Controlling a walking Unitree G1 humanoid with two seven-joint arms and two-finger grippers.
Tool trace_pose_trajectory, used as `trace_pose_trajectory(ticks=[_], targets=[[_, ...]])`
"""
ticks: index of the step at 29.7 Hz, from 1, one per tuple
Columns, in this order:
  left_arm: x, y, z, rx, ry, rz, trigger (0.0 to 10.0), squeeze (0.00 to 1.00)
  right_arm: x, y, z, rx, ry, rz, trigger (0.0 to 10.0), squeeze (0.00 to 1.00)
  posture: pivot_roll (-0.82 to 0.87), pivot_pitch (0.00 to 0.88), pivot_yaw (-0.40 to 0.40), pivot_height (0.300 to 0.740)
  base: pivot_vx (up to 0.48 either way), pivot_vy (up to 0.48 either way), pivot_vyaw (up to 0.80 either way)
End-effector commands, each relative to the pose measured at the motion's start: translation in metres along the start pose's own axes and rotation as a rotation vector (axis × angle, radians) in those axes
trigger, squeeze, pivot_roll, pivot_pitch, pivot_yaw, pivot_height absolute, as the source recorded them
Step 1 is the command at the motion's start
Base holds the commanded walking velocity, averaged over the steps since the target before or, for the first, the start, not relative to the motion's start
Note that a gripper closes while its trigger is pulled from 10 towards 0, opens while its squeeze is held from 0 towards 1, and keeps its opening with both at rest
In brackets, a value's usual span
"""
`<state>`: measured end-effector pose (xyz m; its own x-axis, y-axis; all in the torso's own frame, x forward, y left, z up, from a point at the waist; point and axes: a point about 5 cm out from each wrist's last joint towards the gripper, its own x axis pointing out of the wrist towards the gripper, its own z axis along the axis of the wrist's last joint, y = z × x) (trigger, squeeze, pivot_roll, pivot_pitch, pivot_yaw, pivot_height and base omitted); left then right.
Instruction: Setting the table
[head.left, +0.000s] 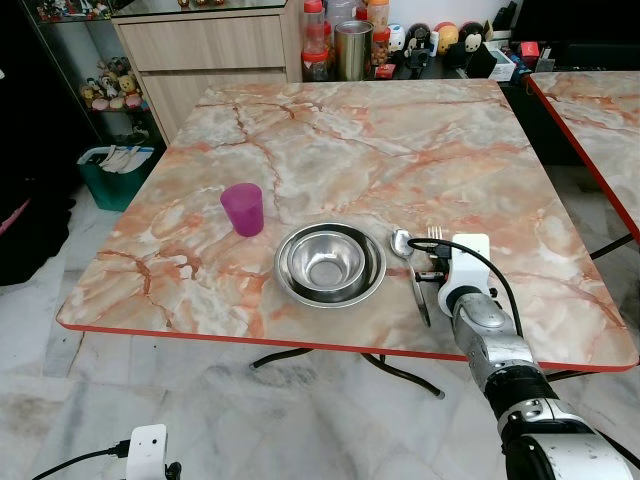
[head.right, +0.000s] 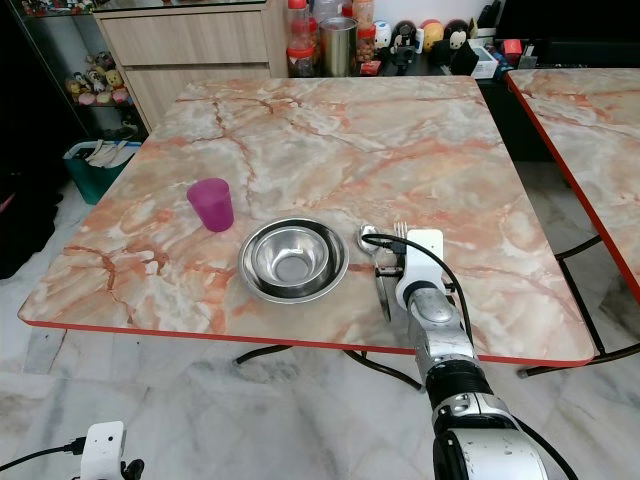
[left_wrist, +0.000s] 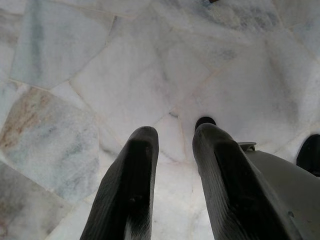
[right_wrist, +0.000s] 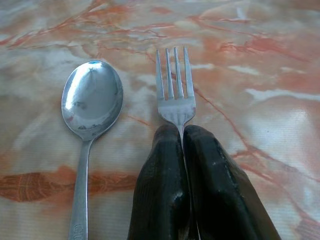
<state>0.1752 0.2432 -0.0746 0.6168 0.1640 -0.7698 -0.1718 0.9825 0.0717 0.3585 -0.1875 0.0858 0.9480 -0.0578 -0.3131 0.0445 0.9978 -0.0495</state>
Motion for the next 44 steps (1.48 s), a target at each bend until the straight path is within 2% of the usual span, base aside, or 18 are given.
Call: trace_pose_trajectory(ticks=[1, 2, 3, 4, 5, 38, 39, 42, 44], targets=[[-0.002, 0.003, -0.009, -0.002, 0.039, 0.012, 10.0, 0.00, 0.001, 0.003, 0.003, -0.001, -0.008, 0.009, 10.0, 0.00, -0.02, 0.115, 0.045, 0.740, 0.000, 0.000, 0.00], [-0.002, 0.003, -0.009, -0.002, 0.039, 0.012, 10.0, 0.00, 0.001, 0.003, 0.003, -0.002, -0.008, 0.009, 10.0, 0.00, -0.02, 0.115, 0.045, 0.740, 0.000, 0.000, 0.00], [-0.002, 0.003, -0.009, 0.000, 0.040, 0.012, 10.0, 0.00, 0.001, 0.003, 0.003, -0.002, -0.008, 0.009, 10.0, 0.54, -0.02, 0.115, 0.045, 0.740, 0.000, 0.000, 0.00], [-0.002, 0.003, -0.009, 0.002, 0.041, 0.013, 10.0, 0.00, 0.001, 0.003, 0.003, -0.002, -0.008, 0.009, 10.0, 0.98, -0.02, 0.116, 0.045, 0.740, 0.000, 0.000, 0.00], [-0.002, 0.003, -0.009, 0.004, 0.042, 0.013, 10.0, 0.00, 0.001, 0.003, 0.003, -0.001, -0.009, 0.009, 10.0, 1.00, -0.02, 0.116, 0.045, 0.740, 0.000, 0.000, 0.00], [-0.001, -0.002, -0.005, -0.004, 0.024, 0.007, 10.0, 0.00, 0.002, 0.010, 0.004, -0.002, -0.015, 0.041, 10.0, 1.00, -0.01, 0.112, 0.039, 0.740, 0.000, 0.000, 0.00], [-0.001, -0.002, -0.005, -0.004, 0.024, 0.007, 10.0, 0.00, 0.002, 0.010, 0.004, -0.002, -0.015, 0.042, 10.0, 0.00, -0.01, 0.112, 0.039, 0.740, 0.000, 0.000, 0.00], [-0.001, -0.001, -0.006, -0.008, 0.025, 0.007, 10.0, 0.00, 0.002, 0.010, 0.013, -0.006, -0.068, 0.038, 10.0, 0.00, -0.01, 0.112, 0.040, 0.740, 0.000, 0.000, 0.00], [-0.001, -0.001, -0.006, -0.015, 0.023, 0.008, 10.0, 0.00, 0.000, 0.010, 0.032, 0.006, -0.189, 0.043, 10.0, 0.00, -0.01, 0.112, 0.039, 0.740, 0.000, 0.000, 0.00]])
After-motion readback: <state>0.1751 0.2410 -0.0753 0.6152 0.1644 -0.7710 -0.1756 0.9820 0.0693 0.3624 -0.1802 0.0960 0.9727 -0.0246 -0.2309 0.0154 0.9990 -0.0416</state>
